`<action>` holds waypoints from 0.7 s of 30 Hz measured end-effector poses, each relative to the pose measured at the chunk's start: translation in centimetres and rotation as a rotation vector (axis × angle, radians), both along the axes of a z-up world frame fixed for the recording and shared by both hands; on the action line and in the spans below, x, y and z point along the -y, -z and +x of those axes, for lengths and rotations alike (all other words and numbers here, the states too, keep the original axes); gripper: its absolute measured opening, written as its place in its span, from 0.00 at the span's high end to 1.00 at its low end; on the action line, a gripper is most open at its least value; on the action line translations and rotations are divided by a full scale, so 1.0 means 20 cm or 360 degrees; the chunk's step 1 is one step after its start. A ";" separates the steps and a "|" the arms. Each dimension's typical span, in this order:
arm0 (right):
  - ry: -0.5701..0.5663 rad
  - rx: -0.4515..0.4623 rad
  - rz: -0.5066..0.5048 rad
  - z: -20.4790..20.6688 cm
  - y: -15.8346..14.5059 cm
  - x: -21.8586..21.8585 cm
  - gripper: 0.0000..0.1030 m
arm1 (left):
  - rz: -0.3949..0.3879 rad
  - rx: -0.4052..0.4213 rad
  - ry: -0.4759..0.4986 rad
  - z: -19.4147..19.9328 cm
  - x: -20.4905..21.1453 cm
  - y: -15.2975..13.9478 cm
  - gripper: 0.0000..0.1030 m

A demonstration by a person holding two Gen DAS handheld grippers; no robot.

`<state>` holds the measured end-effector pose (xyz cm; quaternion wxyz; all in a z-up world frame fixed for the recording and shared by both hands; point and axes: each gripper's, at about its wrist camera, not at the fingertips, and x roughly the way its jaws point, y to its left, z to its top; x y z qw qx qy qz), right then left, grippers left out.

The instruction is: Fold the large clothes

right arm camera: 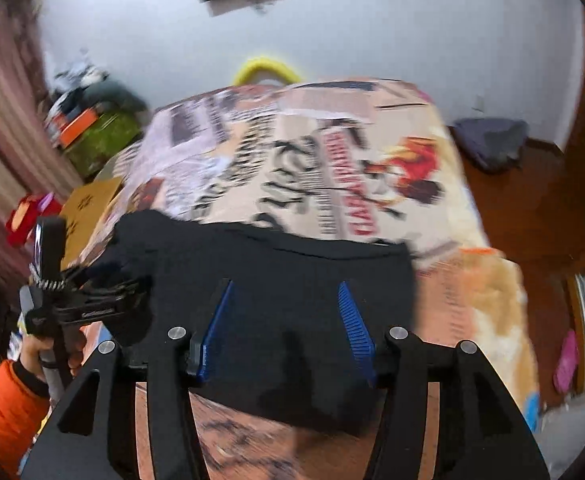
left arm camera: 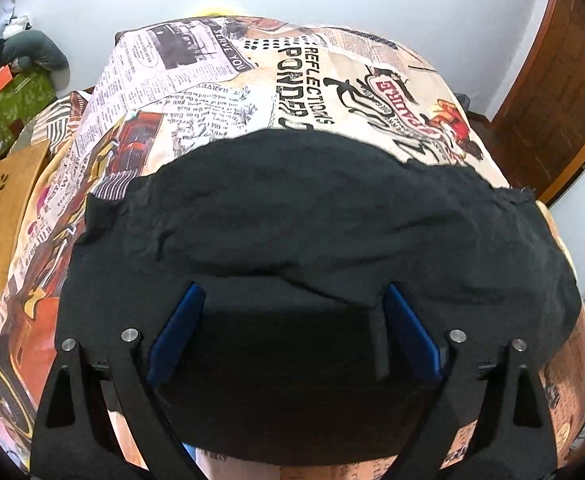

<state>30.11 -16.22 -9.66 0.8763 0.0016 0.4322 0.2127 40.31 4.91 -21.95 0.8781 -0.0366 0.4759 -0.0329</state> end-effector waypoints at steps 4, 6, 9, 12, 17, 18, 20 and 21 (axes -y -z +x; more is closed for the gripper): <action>-0.0108 -0.0043 -0.0046 0.05 0.17 -0.28 0.52 | -0.0020 0.0016 0.0018 0.06 0.02 0.01 0.09; -0.0129 -0.0070 -0.0120 0.07 0.27 -0.38 0.52 | -0.0018 0.0020 0.0022 0.09 0.03 0.02 0.06; -0.0122 -0.0035 -0.0245 0.10 0.39 -0.47 0.39 | -0.0017 0.0027 0.0032 0.14 0.03 0.07 0.03; -0.0162 0.0015 -0.0248 0.08 0.43 -0.45 0.35 | -0.0087 0.0043 0.0021 0.13 0.00 0.12 0.01; -0.0190 -0.0015 -0.0221 0.06 0.42 -0.40 0.34 | -0.0069 0.0072 0.0040 0.08 0.00 0.13 0.01; -0.0187 -0.0020 -0.0217 0.05 0.42 -0.41 0.34 | -0.0066 0.0072 0.0040 0.07 0.00 0.13 0.01; -0.0176 -0.0031 -0.0200 0.03 0.41 -0.37 0.33 | -0.0050 0.0069 0.0041 0.02 -0.01 0.12 0.01; -0.0169 -0.0036 -0.0192 0.02 0.42 -0.36 0.32 | -0.0031 0.0074 0.0042 0.00 -0.01 0.12 0.01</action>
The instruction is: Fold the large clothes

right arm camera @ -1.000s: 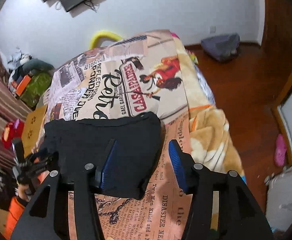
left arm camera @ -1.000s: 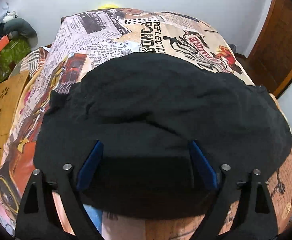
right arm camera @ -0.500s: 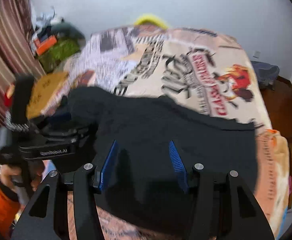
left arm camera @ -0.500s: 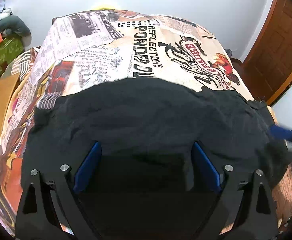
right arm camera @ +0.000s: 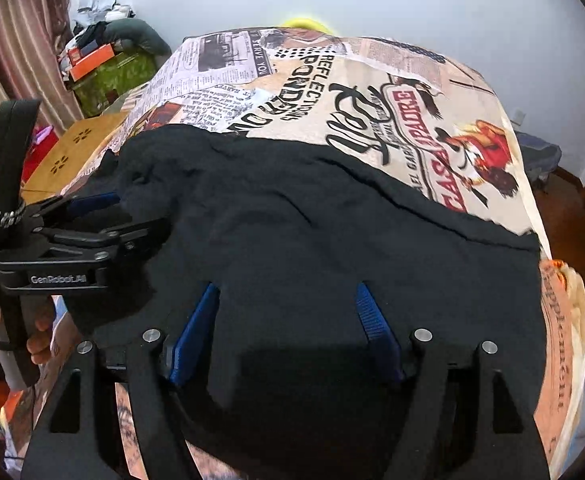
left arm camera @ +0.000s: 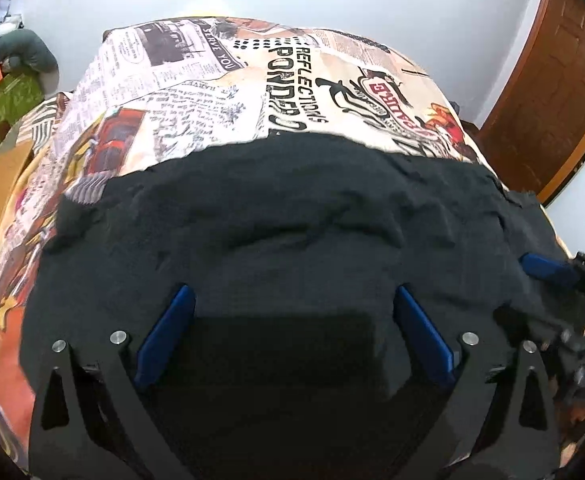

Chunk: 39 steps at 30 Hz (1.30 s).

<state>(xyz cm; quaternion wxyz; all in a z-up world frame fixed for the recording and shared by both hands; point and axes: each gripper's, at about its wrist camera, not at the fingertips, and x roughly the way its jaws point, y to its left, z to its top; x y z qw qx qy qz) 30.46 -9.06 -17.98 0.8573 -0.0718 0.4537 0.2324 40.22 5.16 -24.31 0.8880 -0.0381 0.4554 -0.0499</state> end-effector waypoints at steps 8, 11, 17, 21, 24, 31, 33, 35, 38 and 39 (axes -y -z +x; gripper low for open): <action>0.0123 -0.0084 0.0082 -0.10 -0.03 0.17 0.27 | 0.0251 0.0073 -0.0078 -0.27 -0.08 -0.10 0.01; 0.0171 -0.0087 0.0073 -0.13 -0.06 0.22 0.27 | 0.0190 0.0044 -0.0171 -0.34 -0.20 -0.13 0.02; 0.0272 0.0019 0.0001 -0.20 -0.16 0.30 0.27 | 0.0049 -0.0005 -0.0462 -0.48 -0.52 -0.17 0.02; 0.0306 0.0094 0.0058 -0.22 -0.25 0.30 0.27 | -0.0118 0.0079 -0.0550 -0.60 -0.62 -0.20 0.02; 0.0293 0.0122 0.0103 -0.22 -0.28 0.25 0.27 | -0.0321 0.0049 -0.0577 -0.64 -0.66 -0.15 0.02; 0.0225 0.0096 0.0131 -0.15 -0.20 0.08 0.27 | -0.0859 -0.0049 -0.0485 -0.57 -0.64 0.06 0.08; 0.0212 0.0077 0.0109 -0.13 -0.16 0.05 0.27 | -0.0945 -0.0071 -0.0491 -0.52 -0.63 0.12 0.08; 0.0193 0.0014 0.0104 -0.10 -0.08 0.01 0.27 | -0.1062 -0.0093 -0.0512 -0.48 -0.64 0.17 0.08; 0.0186 -0.0054 0.0065 -0.08 0.01 -0.01 0.27 | -0.1193 -0.0077 -0.0548 -0.43 -0.67 0.22 0.08; 0.0174 -0.0019 0.0046 -0.09 0.02 -0.02 0.25 | -0.1208 -0.0067 -0.0561 -0.41 -0.68 0.22 0.08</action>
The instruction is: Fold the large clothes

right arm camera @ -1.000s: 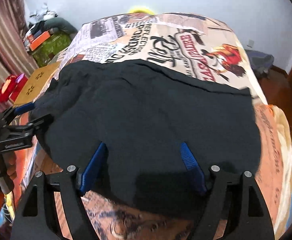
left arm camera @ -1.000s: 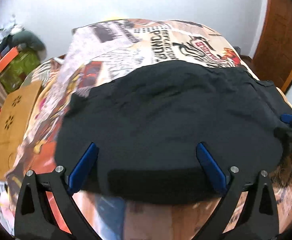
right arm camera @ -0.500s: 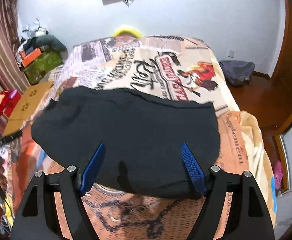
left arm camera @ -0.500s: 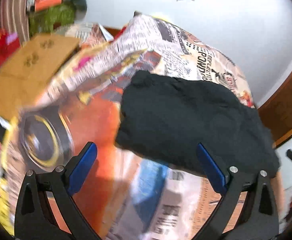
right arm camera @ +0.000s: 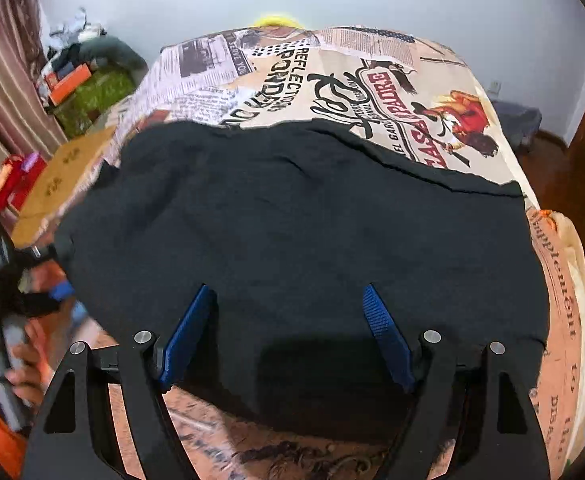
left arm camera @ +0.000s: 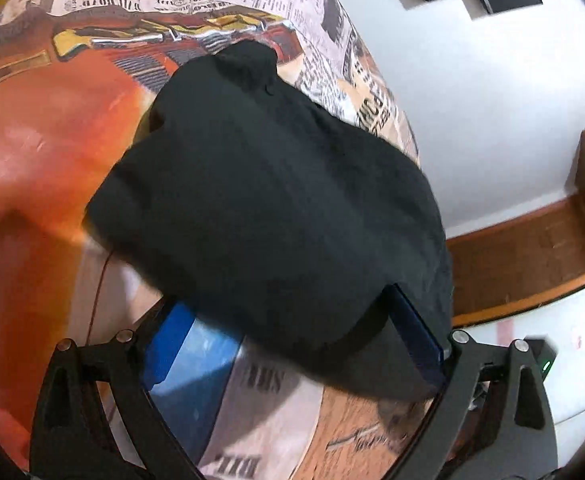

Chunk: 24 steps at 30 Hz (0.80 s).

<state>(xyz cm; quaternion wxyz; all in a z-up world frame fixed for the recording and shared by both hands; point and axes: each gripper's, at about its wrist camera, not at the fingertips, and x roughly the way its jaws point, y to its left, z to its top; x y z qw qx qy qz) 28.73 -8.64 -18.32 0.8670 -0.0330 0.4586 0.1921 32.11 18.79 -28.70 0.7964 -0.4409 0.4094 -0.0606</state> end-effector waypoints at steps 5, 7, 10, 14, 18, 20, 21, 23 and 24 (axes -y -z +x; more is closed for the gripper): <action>-0.0018 0.0003 0.0023 -0.01 0.00 0.01 0.24 | -0.0010 0.0008 -0.0077 0.12 -0.02 0.03 0.09; -0.0012 -0.0001 0.0031 -0.02 0.00 0.02 0.24 | 0.0059 -0.0025 -0.0144 0.16 -0.01 0.02 0.21; -0.0003 -0.0006 0.0012 -0.03 -0.01 0.00 0.24 | 0.0321 -0.0071 -0.0172 0.20 0.06 -0.03 0.37; 0.0025 -0.0043 -0.0010 -0.05 -0.05 -0.01 0.24 | 0.0576 -0.0062 -0.0160 0.16 0.14 -0.19 0.54; 0.0017 -0.0078 0.0070 -0.09 -0.12 -0.01 0.24 | 0.0808 0.0028 -0.0163 -0.01 0.17 -0.41 0.58; -0.0005 -0.0063 0.0110 -0.12 -0.18 -0.04 0.24 | 0.0909 0.0103 -0.0188 -0.13 0.17 -0.53 0.59; -0.0027 -0.0050 0.0128 -0.15 -0.21 -0.07 0.24 | 0.0964 0.0143 -0.0212 -0.19 0.16 -0.59 0.59; -0.0078 -0.0041 0.0164 -0.19 -0.24 -0.13 0.24 | 0.1068 0.0209 -0.0258 -0.32 0.14 -0.71 0.59; -0.0110 -0.0041 0.0187 -0.21 -0.26 -0.17 0.24 | 0.1106 0.0233 -0.0275 -0.37 0.13 -0.75 0.59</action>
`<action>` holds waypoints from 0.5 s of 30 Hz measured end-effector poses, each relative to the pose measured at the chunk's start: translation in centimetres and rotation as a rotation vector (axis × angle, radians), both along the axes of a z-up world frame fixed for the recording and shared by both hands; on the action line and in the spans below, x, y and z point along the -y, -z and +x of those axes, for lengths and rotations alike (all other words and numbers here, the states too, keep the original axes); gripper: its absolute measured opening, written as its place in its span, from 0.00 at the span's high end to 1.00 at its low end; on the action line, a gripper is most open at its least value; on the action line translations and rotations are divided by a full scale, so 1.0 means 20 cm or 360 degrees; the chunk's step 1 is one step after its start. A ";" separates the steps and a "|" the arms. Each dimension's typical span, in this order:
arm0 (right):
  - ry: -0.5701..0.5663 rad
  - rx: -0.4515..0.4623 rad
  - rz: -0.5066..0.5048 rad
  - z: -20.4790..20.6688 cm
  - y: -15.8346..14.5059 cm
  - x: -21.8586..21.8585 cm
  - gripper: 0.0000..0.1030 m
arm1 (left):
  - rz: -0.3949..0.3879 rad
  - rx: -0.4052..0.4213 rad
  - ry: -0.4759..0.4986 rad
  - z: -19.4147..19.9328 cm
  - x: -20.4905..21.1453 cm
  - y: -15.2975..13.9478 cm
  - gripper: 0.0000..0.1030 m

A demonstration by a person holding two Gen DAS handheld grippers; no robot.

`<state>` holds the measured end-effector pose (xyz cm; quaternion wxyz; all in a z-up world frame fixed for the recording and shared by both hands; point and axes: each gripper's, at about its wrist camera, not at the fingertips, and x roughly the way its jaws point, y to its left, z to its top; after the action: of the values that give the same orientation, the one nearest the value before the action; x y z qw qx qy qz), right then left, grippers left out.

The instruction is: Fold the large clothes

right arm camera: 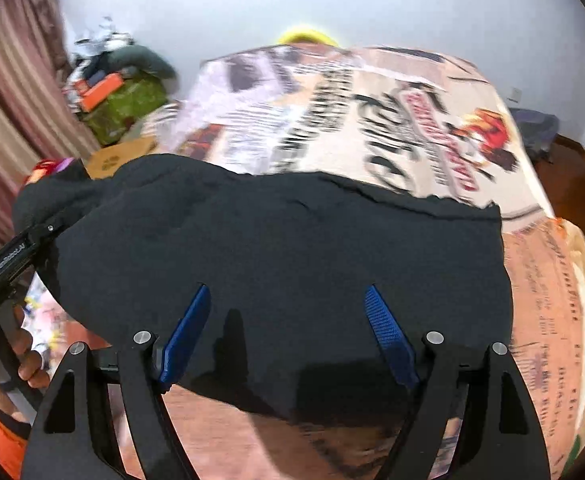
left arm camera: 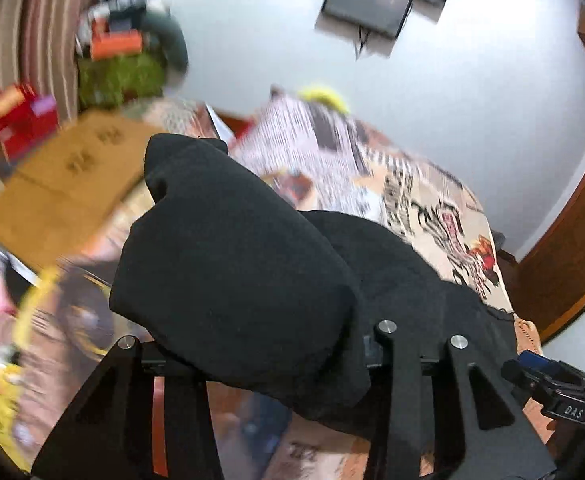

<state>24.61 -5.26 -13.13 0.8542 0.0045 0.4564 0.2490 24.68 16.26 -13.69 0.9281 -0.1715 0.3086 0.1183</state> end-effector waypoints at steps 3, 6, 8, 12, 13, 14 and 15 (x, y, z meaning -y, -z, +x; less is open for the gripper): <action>-0.0126 -0.0017 0.0049 -0.08 -0.01 -0.16 0.24 | 0.0143 0.0075 -0.0056 -0.15 -0.04 -0.13 0.59; -0.0267 -0.0059 0.0057 -0.15 0.04 -0.32 0.24 | 0.0284 0.0137 -0.0112 -0.24 -0.06 -0.20 0.59; -0.0340 -0.0075 0.0035 -0.18 0.11 -0.42 0.24 | 0.0373 0.0155 -0.0120 -0.28 -0.04 -0.22 0.59; -0.0449 -0.0132 -0.0026 -0.23 0.27 -0.60 0.15 | 0.0473 0.0123 -0.0036 -0.26 0.06 -0.20 0.59; -0.0458 -0.0116 -0.0056 -0.24 0.28 -0.61 0.15 | 0.0494 0.0110 -0.0007 -0.26 0.09 -0.18 0.59; -0.0467 -0.0103 -0.0073 -0.24 0.28 -0.62 0.15 | 0.0511 0.0110 0.0008 -0.26 0.12 -0.17 0.59; -0.0486 -0.0099 -0.0081 -0.25 0.28 -0.61 0.15 | 0.0526 0.0115 0.0034 -0.25 0.15 -0.16 0.59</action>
<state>19.67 7.02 -18.74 0.7917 -0.0790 0.4843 0.3640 19.65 13.33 -10.39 0.9553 -0.0175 0.2532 0.1514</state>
